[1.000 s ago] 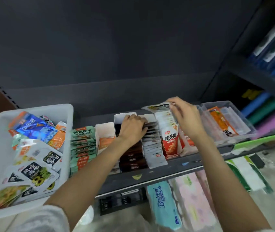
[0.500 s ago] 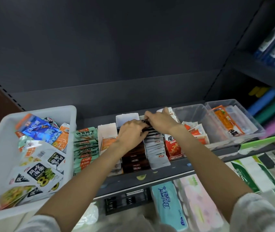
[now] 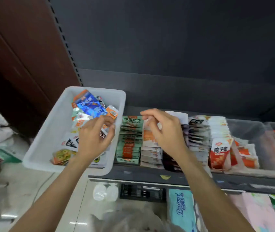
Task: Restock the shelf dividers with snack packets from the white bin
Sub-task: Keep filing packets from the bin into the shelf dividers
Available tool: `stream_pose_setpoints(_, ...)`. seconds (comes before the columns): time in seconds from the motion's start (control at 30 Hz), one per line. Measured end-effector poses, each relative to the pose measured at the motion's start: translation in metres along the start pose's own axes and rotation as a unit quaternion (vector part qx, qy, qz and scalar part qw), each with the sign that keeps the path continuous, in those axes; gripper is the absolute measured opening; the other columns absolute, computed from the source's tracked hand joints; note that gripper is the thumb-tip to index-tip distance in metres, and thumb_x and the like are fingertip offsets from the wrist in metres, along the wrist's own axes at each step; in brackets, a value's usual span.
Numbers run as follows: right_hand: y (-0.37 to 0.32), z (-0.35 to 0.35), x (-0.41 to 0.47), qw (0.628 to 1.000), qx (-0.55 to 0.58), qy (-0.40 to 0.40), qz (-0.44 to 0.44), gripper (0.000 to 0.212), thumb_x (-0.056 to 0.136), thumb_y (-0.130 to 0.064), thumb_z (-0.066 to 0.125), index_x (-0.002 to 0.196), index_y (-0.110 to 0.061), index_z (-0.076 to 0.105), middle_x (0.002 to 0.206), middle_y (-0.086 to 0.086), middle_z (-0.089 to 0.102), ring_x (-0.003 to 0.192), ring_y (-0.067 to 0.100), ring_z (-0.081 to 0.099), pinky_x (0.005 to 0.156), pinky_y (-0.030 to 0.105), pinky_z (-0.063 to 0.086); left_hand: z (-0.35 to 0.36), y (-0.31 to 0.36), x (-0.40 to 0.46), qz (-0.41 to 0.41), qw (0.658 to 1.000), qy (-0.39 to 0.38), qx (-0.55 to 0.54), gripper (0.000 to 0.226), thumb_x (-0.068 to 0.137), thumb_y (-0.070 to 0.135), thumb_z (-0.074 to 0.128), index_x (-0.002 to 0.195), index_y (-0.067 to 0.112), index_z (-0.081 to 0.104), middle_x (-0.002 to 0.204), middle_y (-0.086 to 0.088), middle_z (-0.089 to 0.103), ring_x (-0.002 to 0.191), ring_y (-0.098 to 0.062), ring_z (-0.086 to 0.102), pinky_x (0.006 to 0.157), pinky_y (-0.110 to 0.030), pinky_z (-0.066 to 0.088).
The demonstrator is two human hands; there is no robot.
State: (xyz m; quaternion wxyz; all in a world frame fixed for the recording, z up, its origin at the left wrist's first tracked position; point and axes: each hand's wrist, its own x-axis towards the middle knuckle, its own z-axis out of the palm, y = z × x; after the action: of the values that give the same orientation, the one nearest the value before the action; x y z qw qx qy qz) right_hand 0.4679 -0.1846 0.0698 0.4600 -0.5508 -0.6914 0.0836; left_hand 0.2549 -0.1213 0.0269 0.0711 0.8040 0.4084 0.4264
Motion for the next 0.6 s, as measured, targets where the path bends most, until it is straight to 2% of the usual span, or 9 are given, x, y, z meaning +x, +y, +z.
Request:
stream_pose_setpoints(0.1, -0.020, 0.061, 0.008, 0.996, 0.003, -0.084, -0.017, 0.027, 0.090, -0.015, 0.045, 0.103, -0.018, 0.068, 0.097, -0.006, 0.071, 0.080, 0.011, 0.067, 0.064, 0.033, 0.054, -0.030, -0.041, -0.017, -0.096, 0.993, -0.017, 0.064, 0.016, 0.084, 0.027, 0.054, 0.092, 0.015, 0.063, 0.082, 0.009, 0.064, 0.082, -0.011, 0.055, 0.066, -0.026, 0.041)
stream_pose_setpoints(0.2, -0.031, 0.119, 0.016, 0.982, -0.018, -0.187, 0.011, 0.027, 0.091, -0.012, 0.048, 0.110, -0.019, 0.067, 0.106, -0.003, 0.070, 0.085, 0.017, 0.066, 0.069, 0.036, 0.054, -0.042, -0.084, -0.032, -0.194, 0.963, -0.126, 0.140, 0.023, 0.083, 0.024, 0.061, 0.105, 0.018, 0.063, 0.102, -0.001, 0.065, 0.103, -0.025, 0.053, 0.079, -0.036, 0.045)
stream_pose_setpoints(0.3, -0.035, 0.174, 0.026, 0.929, -0.111, -0.345, 0.068, 0.031, 0.095, -0.017, 0.045, 0.123, -0.014, 0.057, 0.120, 0.007, 0.060, 0.103, 0.028, 0.059, 0.079, 0.037, 0.050, -0.040, -0.116, -0.042, -0.289, 0.913, -0.242, 0.159, 0.039, 0.086, 0.025, 0.061, 0.124, 0.018, 0.056, 0.123, -0.008, 0.057, 0.119, -0.030, 0.043, 0.095, -0.039, 0.039)
stream_pose_setpoints(0.37, -0.036, 0.203, 0.030, 0.881, -0.181, -0.425, 0.101, 0.033, 0.096, -0.026, 0.047, 0.122, -0.007, 0.054, 0.120, 0.012, 0.057, 0.106, 0.032, 0.057, 0.074, 0.035, 0.045, -0.034, -0.131, -0.042, -0.317, 0.885, -0.301, 0.159, 0.049, 0.087, 0.027, 0.057, 0.134, 0.018, 0.047, 0.132, -0.009, 0.049, 0.124, -0.029, 0.038, 0.101, -0.038, 0.035)
stream_pose_setpoints(0.43, -0.035, 0.227, 0.029, 0.842, -0.233, -0.467, 0.141, 0.045, 0.092, -0.039, 0.055, 0.121, -0.005, 0.051, 0.120, 0.013, 0.057, 0.106, 0.032, 0.058, 0.072, 0.034, 0.041, -0.027, -0.144, -0.039, -0.330, 0.859, -0.356, 0.160, 0.057, 0.089, 0.031, 0.057, 0.140, 0.017, 0.038, 0.137, -0.011, 0.044, 0.127, -0.031, 0.036, 0.104, -0.038, 0.032)
stream_pose_setpoints(0.5, -0.031, 0.246, 0.024, 0.808, -0.280, -0.490, 0.171, 0.065, 0.085, -0.051, 0.060, 0.130, -0.007, 0.041, 0.127, 0.014, 0.051, 0.111, 0.033, 0.055, 0.080, 0.037, 0.044, -0.019, -0.154, -0.035, -0.336, 0.841, -0.392, 0.164, 0.062, 0.088, 0.037, 0.058, 0.142, 0.015, 0.035, 0.139, -0.012, 0.041, 0.127, -0.031, 0.036, 0.105, -0.038, 0.032)
stream_pose_setpoints(0.6, -0.023, 0.263, 0.016, 0.796, -0.305, -0.486, 0.194, 0.081, 0.078, -0.053, 0.068, 0.136, -0.012, 0.029, 0.132, 0.017, 0.039, 0.114, 0.037, 0.051, 0.088, 0.044, 0.046, -0.011, -0.165, -0.031, -0.324, 0.836, -0.404, 0.180, 0.061, 0.087, 0.041, 0.060, 0.139, 0.016, 0.040, 0.138, -0.010, 0.041, 0.125, -0.029, 0.037, 0.103, -0.037, 0.035)
